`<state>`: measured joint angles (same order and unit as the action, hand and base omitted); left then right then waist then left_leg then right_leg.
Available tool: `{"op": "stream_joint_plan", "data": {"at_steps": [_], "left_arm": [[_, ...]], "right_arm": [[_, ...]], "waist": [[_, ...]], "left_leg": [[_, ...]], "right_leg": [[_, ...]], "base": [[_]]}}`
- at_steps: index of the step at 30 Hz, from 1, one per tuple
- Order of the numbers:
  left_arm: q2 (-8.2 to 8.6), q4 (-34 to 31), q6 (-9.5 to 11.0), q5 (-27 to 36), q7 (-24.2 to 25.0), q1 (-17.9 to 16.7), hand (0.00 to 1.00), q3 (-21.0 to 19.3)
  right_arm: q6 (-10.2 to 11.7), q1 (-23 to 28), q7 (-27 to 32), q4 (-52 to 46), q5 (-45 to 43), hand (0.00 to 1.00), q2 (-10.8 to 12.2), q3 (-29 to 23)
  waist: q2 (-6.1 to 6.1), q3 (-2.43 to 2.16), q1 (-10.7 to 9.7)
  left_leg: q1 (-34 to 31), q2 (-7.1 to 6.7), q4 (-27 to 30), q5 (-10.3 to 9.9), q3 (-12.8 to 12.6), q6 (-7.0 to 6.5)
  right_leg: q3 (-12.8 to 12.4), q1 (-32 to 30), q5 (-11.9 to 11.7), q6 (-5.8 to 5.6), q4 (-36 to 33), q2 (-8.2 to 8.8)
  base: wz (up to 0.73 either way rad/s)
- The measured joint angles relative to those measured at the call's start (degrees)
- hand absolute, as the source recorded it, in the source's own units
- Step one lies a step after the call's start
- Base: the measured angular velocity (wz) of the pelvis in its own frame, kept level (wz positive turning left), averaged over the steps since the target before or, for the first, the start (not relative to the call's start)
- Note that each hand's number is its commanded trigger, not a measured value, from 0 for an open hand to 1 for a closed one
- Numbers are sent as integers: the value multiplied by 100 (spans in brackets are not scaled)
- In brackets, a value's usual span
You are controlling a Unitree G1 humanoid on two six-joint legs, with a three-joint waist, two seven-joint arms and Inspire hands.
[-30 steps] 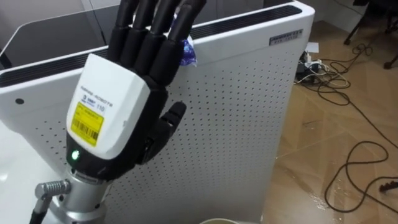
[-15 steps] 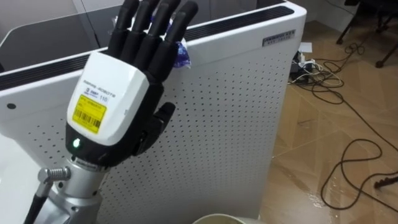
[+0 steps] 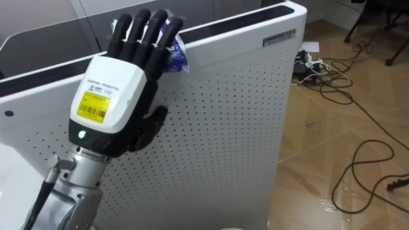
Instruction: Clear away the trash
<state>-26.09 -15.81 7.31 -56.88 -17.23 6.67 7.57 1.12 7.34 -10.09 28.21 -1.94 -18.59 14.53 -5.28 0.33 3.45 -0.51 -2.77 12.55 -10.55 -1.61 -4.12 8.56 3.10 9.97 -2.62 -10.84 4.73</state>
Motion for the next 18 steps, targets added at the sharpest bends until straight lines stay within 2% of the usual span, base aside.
{"op": "stream_joint_plan", "data": {"at_steps": [9,10,11,12,13,14,15,18], "left_arm": [[0,-8,-24,0,46,1,0,-1],[0,-7,-24,0,47,1,18,-1],[0,-7,-24,0,51,2,29,-1],[-1,-8,-24,3,62,8,55,-2],[-5,-8,-24,7,74,13,67,-2],[-17,-9,-24,13,130,26,96,-9],[-17,-9,-24,12,189,40,100,-13],[-18,-7,-41,12,343,181,100,-17]], "right_arm": [[0,-1,5,-16,-80,100,-28,0],[0,-1,4,-16,-80,100,-27,0],[0,-1,4,-16,-79,100,-27,0],[0,-1,3,-16,-81,100,-22,0],[0,-1,3,-16,-84,100,-17,0],[-2,-1,-2,-16,-112,100,-1,2],[-6,-1,-17,-22,-180,100,9,1],[-63,-8,-104,-33,-445,100,40,1]], "waist": [[5,2,13],[5,3,13],[6,3,13],[7,4,12],[7,4,10],[12,6,9],[17,10,8],[50,27,18]], "left_leg": [[-2,4,-7,3,-4,5],[-2,4,-7,3,-4,5],[-3,5,-6,3,-3,5],[-6,5,-4,3,-4,5],[-6,5,-3,3,-4,5],[-4,5,1,3,-3,5],[-4,5,9,3,0,5],[2,5,24,4,3,6]], "right_leg": [[0,-2,-3,5,0,-6],[0,-3,-3,5,-1,-6],[0,-3,-3,5,-1,-6],[0,-7,-3,4,-4,-6],[0,-7,-3,5,-4,-6],[0,-7,-3,5,-12,-6],[1,-7,-3,5,-20,-6],[-15,-5,-3,5,-44,-9]], "base": [[0],[0],[0],[0],[0],[0],[0],[0]]}}
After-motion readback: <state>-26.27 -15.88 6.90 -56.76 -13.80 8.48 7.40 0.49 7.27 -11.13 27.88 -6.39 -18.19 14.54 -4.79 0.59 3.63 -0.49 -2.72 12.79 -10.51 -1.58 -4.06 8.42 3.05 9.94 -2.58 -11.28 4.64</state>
